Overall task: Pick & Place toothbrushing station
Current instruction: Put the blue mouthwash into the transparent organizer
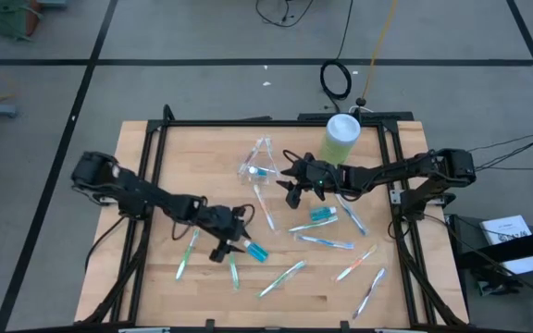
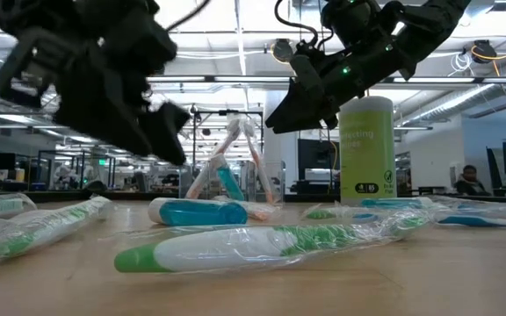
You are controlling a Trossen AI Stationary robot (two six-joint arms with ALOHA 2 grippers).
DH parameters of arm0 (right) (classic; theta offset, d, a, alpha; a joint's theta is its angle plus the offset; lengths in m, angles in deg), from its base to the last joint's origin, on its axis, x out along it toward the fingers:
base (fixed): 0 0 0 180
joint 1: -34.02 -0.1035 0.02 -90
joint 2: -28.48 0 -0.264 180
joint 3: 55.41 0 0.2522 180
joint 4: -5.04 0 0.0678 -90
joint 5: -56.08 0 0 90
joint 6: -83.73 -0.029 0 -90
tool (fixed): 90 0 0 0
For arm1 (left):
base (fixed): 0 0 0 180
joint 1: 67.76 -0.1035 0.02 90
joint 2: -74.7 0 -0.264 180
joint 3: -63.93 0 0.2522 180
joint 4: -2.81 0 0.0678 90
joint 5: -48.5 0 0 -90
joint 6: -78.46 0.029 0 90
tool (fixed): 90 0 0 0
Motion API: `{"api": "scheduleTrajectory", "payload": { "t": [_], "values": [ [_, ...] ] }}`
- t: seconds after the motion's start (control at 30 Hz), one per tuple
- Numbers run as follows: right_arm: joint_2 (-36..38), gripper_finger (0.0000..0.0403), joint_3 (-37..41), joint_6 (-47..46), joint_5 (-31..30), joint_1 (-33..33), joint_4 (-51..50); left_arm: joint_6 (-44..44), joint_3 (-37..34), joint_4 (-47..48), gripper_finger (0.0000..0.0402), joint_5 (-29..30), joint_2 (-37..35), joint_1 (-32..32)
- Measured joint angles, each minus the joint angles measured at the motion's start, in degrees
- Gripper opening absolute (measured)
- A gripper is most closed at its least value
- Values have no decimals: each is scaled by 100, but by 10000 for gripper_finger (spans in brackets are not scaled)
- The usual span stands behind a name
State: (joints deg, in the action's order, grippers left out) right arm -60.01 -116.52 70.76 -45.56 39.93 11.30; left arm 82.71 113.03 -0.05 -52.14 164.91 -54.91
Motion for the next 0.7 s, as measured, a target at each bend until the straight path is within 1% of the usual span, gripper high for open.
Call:
{"api": "scheduleTrajectory", "payload": {
  "t": [0.23,0.33,0.43,0.63,0.7],
  "values": [
    [0,167,0,0,0,0,25,-142,-6,-515,227,153,950,0],
    [0,167,0,-1,0,-2,28,-119,11,-674,222,165,1124,19],
    [-2,167,0,-1,0,-2,32,-115,11,-664,196,165,1202,27],
    [-2,167,0,11,0,0,49,-112,11,-629,113,191,1183,15],
    [-2,167,0,13,0,0,50,-81,9,-589,93,191,1126,17]
  ]
}}
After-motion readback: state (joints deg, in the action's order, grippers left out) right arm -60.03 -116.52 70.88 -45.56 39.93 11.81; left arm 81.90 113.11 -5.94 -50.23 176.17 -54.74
